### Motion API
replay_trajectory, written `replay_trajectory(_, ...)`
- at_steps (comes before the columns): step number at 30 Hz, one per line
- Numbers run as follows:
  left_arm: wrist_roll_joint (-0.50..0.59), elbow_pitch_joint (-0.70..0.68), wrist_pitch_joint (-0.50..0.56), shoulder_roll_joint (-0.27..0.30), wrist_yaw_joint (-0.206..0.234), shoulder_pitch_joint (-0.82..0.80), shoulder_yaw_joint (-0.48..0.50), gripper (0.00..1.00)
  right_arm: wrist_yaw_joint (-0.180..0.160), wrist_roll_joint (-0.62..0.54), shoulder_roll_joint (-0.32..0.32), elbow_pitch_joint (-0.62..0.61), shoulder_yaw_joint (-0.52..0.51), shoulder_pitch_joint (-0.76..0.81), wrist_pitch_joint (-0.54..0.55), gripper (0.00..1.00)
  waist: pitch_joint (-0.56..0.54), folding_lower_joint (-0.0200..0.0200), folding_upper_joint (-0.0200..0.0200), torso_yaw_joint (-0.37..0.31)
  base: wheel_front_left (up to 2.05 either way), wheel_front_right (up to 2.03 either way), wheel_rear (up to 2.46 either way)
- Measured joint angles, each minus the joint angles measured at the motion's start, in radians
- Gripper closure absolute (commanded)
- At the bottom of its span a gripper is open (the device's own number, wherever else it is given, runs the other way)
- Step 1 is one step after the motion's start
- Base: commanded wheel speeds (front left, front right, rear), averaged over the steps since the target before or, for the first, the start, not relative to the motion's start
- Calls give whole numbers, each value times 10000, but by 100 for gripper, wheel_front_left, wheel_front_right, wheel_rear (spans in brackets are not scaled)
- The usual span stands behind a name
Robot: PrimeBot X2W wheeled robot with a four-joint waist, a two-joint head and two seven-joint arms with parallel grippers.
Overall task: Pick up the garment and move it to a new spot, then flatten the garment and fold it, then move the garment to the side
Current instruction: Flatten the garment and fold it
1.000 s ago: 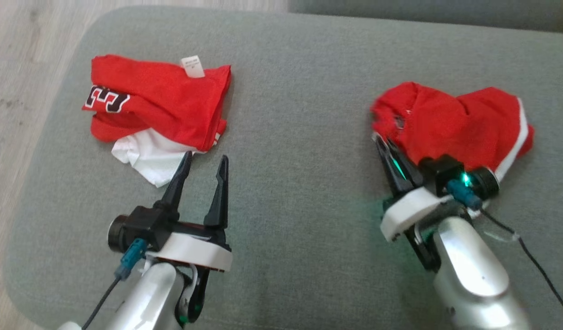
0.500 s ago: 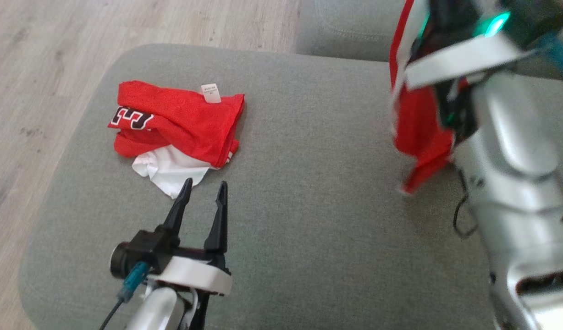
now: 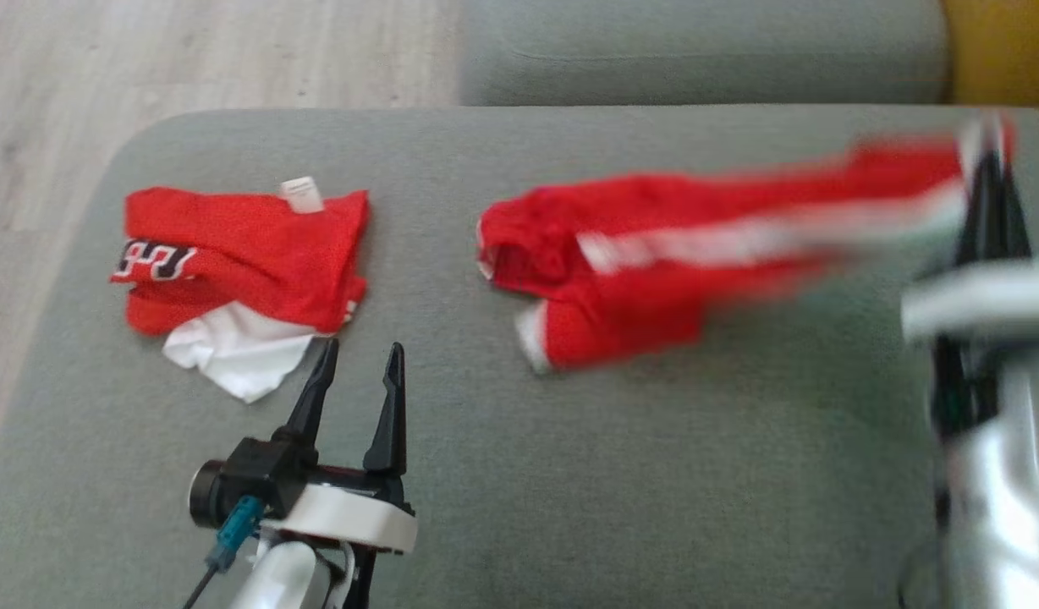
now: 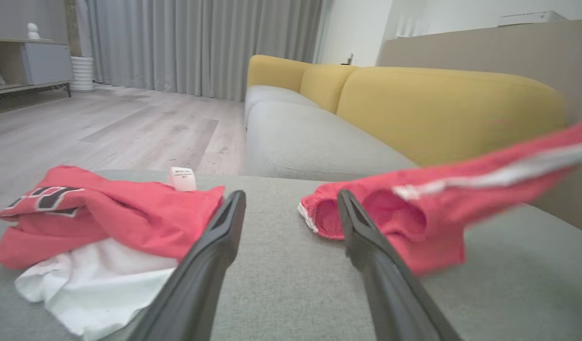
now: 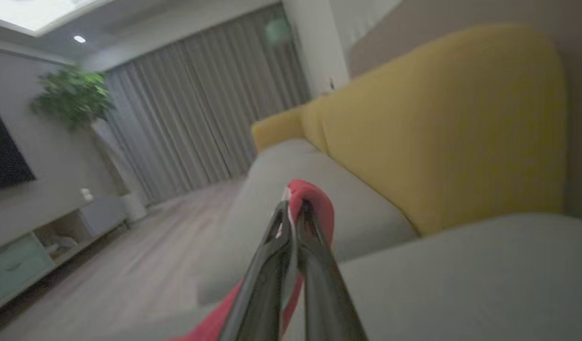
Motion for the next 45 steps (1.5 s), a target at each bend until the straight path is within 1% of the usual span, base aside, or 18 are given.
replay_trajectory(3, 71, 2, 0, 21, -67, -25, -2, 0, 0, -228, 33, 263, -936, 1596, 416, 100, 131, -1, 0, -314, 0, 0, 0)
replay_trajectory(4, 81, 8, 0, 31, -75, -41, -2, 0, 0, -391, 77, 372, -1198, 1958, 433, 94, 180, 0, 0, -414, 0, 0, 0)
replay_trajectory(5, 82, 10, 0, 35, -81, -56, -2, 0, 0, -535, 113, 510, -1361, 2181, 456, 0, 226, -1, 0, -506, 0, 0, 0)
replay_trajectory(8, 125, 31, 0, 33, -121, -73, -17, 0, 0, -765, 171, 748, -1436, 2311, 397, 0, 330, -1, 0, -749, 0, 0, 0)
replay_trajectory(11, 153, 63, 0, 33, -148, -78, -29, 0, 0, -775, 169, 752, -1055, 2112, 44, 0, 365, -1, 0, -891, 0, 0, 0)
replay_trajectory(14, 153, 94, 0, 25, -153, -103, -88, 0, 2, -966, 169, 460, -510, 2067, -341, 0, 332, -1, 0, -891, 0, 0, 0)
replay_trajectory(15, 153, 94, 0, 25, -153, -103, -88, 0, 2, -966, 169, 460, -510, 2067, -341, 0, 332, -1, 0, -891, 0, 0, 0)
replay_trajectory(18, 155, 107, 0, 4, -199, -114, -190, 0, 0, -888, 165, -50, 196, 2110, -566, 0, 292, -1, 0, -823, 0, 0, 0)
replay_trajectory(21, 157, 109, 0, -6, -236, -115, -196, 0, 0, -817, 163, -809, 1018, 2222, -681, 0, 263, -1, 0, -716, 0, 0, 0)
replay_trajectory(24, 167, 117, 0, -13, -240, -113, -199, 0, 0, -660, 163, -1511, 1685, 2684, -732, 0, 245, -1, 0, -578, 0, 0, 0)
replay_trajectory(27, 167, 130, 0, -36, -245, -114, -219, 0, 0, -713, 165, -1902, 2057, 3233, -757, 0, 265, -1, 0, -410, 0, 0, 0)
replay_trajectory(28, 167, 132, 0, -42, -245, -116, -222, 0, 0, -750, 163, -1985, 2159, 3340, -757, 0, 282, -1, 0, -350, 0, 0, 0)
replay_trajectory(31, 167, 130, 0, -48, -245, -138, -224, 0, 0, -1411, 155, -2056, 2715, 3335, -759, 0, 378, -1, 0, -154, 0, 0, 0)
replay_trajectory(34, 167, 132, 0, -50, -249, -265, -226, 0, 0, -1768, 159, -1868, 3319, 3195, -606, 0, 527, -1, 0, 34, 0, 0, 0)
replay_trajectory(37, 167, 134, 0, -79, -291, -409, -242, 0, 0, -2086, 155, -1271, 3670, 2775, -73, 0, 693, -1, 0, 235, 0, 0, 0)
replay_trajectory(41, 167, 159, 0, -130, -330, -526, -251, 0, 0, -2330, 146, -328, 3720, 2067, 525, 0, 927, -1, 0, 526, 0, 0, 0)
replay_trajectory(44, 167, 234, 0, -201, -414, -588, -270, 0, 0, -2454, 140, 357, 3695, 1671, 754, 0, 1101, 0, 0, 753, 0, 0, 0)
replay_trajectory(45, 167, 282, 0, -234, -416, -680, -270, 0, 0, -2537, 136, 786, 3649, 1457, 930, 0, 1200, 0, 0, 884, 0, 0, 0)
